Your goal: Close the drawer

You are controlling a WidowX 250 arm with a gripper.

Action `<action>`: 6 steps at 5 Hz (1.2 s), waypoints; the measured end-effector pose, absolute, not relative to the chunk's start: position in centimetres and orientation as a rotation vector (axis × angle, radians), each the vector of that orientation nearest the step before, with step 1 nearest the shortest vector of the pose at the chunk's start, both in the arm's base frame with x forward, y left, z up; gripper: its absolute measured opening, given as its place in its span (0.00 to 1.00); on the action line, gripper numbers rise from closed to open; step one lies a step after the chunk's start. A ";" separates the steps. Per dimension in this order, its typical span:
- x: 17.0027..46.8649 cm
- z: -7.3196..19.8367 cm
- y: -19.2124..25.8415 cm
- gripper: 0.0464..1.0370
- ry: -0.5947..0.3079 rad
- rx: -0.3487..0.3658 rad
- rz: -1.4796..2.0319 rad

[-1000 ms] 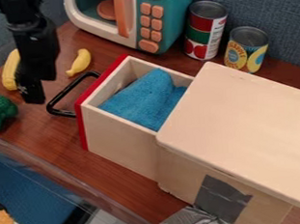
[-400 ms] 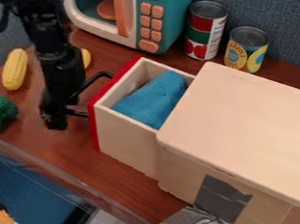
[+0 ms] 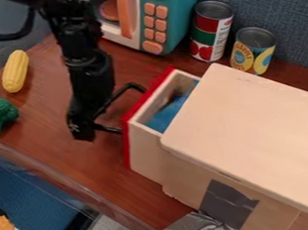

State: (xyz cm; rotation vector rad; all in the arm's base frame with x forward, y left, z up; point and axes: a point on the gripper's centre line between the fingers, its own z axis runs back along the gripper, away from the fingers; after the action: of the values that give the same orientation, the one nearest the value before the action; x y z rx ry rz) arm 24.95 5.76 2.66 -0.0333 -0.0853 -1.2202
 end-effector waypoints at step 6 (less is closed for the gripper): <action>23.7 1.6 -0.9 0.96 -0.075 -0.140 -1.249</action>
State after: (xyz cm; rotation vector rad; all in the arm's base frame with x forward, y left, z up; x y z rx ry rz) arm 23.66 -0.85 1.64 -0.1400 -0.0748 -1.2489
